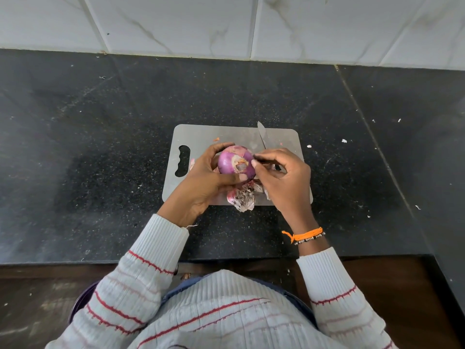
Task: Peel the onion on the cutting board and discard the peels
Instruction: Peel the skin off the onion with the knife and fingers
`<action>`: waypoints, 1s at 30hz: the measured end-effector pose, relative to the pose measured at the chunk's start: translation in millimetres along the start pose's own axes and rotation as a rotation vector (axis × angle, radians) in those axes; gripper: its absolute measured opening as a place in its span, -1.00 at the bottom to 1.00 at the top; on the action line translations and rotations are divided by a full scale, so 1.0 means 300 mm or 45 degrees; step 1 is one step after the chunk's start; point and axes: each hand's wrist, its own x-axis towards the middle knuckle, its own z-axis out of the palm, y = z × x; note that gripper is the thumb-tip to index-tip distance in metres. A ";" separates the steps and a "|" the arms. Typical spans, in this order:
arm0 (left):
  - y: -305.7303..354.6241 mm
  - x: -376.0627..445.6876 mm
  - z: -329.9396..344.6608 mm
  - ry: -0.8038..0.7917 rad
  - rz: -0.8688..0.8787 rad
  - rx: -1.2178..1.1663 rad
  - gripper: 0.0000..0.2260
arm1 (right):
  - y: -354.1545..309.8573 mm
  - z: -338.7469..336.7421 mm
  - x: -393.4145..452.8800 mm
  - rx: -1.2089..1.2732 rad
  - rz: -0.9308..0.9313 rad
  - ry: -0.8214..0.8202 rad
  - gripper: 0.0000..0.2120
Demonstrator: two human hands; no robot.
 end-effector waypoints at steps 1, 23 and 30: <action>0.000 0.001 -0.001 0.003 0.000 0.010 -0.41 | 0.002 0.000 0.001 -0.006 -0.014 0.002 -0.92; 0.006 0.005 0.002 -0.004 -0.004 0.028 -0.40 | 0.047 0.036 0.002 -0.236 -0.010 0.019 -0.93; 0.000 0.005 -0.016 -0.105 -0.024 -0.046 -0.42 | 0.115 0.037 -0.004 -0.532 0.146 -0.021 -0.91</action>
